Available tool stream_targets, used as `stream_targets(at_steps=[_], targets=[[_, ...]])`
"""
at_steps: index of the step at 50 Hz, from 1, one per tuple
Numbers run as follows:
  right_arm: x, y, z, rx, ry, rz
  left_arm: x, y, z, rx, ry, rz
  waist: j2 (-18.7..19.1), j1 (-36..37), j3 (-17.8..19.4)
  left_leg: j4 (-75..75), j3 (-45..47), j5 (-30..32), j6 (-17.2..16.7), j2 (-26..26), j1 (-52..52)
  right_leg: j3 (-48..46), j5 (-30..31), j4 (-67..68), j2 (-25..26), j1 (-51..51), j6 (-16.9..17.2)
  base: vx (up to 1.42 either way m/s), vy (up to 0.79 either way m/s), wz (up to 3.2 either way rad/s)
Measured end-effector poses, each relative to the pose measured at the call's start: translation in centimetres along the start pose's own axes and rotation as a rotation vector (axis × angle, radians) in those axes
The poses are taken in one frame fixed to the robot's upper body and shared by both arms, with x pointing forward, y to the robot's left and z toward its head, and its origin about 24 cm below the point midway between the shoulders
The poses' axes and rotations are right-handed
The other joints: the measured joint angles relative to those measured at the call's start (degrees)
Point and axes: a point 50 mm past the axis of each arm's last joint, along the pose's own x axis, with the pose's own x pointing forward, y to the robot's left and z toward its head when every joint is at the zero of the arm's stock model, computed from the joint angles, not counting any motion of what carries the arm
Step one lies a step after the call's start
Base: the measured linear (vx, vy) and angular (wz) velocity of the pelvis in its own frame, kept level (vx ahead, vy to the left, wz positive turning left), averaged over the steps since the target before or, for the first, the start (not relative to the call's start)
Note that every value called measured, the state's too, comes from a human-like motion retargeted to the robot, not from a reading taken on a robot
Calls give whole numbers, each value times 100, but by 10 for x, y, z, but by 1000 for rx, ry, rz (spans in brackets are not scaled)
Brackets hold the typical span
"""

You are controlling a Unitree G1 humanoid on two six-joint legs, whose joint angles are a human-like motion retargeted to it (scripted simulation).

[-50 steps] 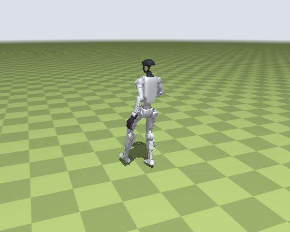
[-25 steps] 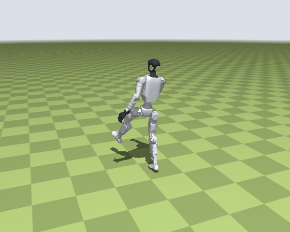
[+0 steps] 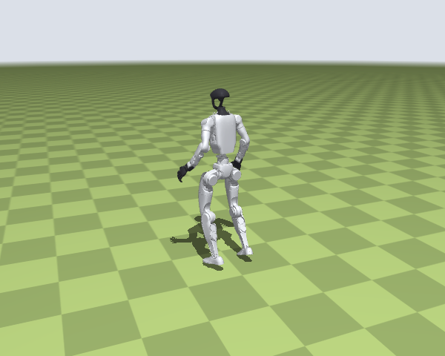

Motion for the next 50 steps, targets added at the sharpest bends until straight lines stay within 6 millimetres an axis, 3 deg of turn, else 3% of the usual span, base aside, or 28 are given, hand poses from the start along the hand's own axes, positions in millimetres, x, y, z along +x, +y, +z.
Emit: stream_targets(at_steps=[2,5,8,11,14,15,18,20,22,23,25,27,30,31,33,35,37,40,43,45,48,50], targets=[[-7,9,-23,36,96,52,-5,-1,-8,-36,35,-35,58,-141,58,-536,-234,-103,-54,162,271,-535,276,1405,-161,-688,-257,23,19,161],[-12,17,-48,63,256,85,-2,6,-7,-18,31,-56,-162,-229,320,-656,-525,-817,188,11,307,-919,607,3976,-989,-2089,-639,17,13,133],[-17,33,-61,-34,357,135,17,17,9,48,27,-18,-473,10,1143,1039,-809,-1667,347,-197,-175,-349,-149,5370,-1023,-2953,-563,13,-3,100],[-10,45,-49,-206,329,223,50,32,47,138,1,93,-551,633,2022,2572,-688,-2224,254,-137,-602,-306,-1180,5679,-1151,-3691,-881,16,-9,0],[3,36,-28,-353,222,231,69,55,83,163,-31,205,-550,828,2319,2863,-641,-2675,185,81,-573,-757,-1522,4978,-1282,-4300,-948,39,-18,-9],[7,29,-21,-378,185,204,72,62,90,156,-45,236,-540,729,2289,2792,-691,-2744,122,198,-512,-892,-1480,4614,-1225,-4463,-818,60,-29,43],[5,9,-19,-372,130,109,66,70,93,95,-105,295,-332,53,1584,1817,-892,-2197,-28,758,-160,-1241,-917,3332,-1016,-4801,-355,80,-42,56],[-3,-2,-31,-327,146,90,59,65,89,38,-142,283,-132,-388,990,819,-999,-1156,-74,1094,256,-1425,-483,2355,-1005,-4718,-132,101,-58,65],[-16,-10,-54,-246,216,91,54,55,88,-21,-172,208,71,-807,567,-12,-1209,421,-368,1355,671,-1523,-202,1253,-1094,-4215,29,110,-69,111],[-23,-15,-68,-201,263,86,53,50,88,-56,-185,160,151,-1011,443,-328,-1324,1218,-611,1454,863,-1545,-103,694,-1180,-3853,106,112,-68,146],[-36,-27,-92,-133,358,49,53,36,95,-144,-207,74,10,-1378,329,-642,-1289,2315,-798,1145,1159,-1244,113,-319,-1785,-3153,416,108,-65,150],[-46,-33,-108,-105,430,22,55,28,104,-245,-219,42,-93,-1483,262,-377,-938,2300,-798,1126,1198,-968,86,-1133,-2035,-2620,521,96,-89,80],[-63,-34,-127,-101,499,11,53,22,102,-335,-210,30,-157,-1429,86,468,-357,1393,-797,1489,1200,-938,-425,-1451,-2193,-1997,513,98,-102,9],[-59,-40,-125,-110,500,3,53,23,101,-382,-208,42,-48,-1313,223,1162,-303,1004,-752,1626,1122,-912,-142,-1533,-2038,-1799,498,89,-94,-85],[-47,-50,-115,-126,483,-33,52,27,92,-430,-179,82,57,-1107,484,2305,-287,349,-529,1612,1013,-728,801,-1525,-1795,-1626,375,77,-84,-164],[-22,-62,-90,-160,442,-107,48,30,65,-433,-74,168,239,-970,847,3243,-502,-297,-202,1349,846,-373,1270,-929,-1380,-1786,9,67,-66,-209],[1,-73,-59,-210,403,-212,36,18,19,-374,112,215,440,-926,1209,3870,-804,-882,8,891,532,-42,709,126,-896,-1980,-89,56,-50,-196],[28,-75,-5,-190,292,-360,4,-23,-42,-154,339,74,443,-1017,1507,3871,-1079,-1210,148,-67,-250,123,315,560,-554,-1660,249,50,-38,-101],[39,-60,40,-22,99,-322,-26,-59,-70,162,348,-240,480,-677,1465,2120,-895,-613,101,-703,-919,206,487,-294,-249,-956,326,45,-28,-82],[42,-52,65,-5,-24,-253,-47,-75,-85,281,346,-392,630,-178,1417,132,-568,373,-132,-770,-1016,462,610,-786,80,-588,355,45,-21,-169],[45,-45,100,-194,-183,-224,-82,-93,-112,140,475,-412,981,646,1499,-2487,-109,1987,-732,-479,-1025,1079,641,-1253,639,65,428,48,-12,-223],[47,-45,126,-341,-272,-239,-104,-104,-129,-45,624,-330,990,954,1604,-2790,-22,1805,-795,-432,-1611,1405,612,-1416,647,395,500,38,-6,-166]])
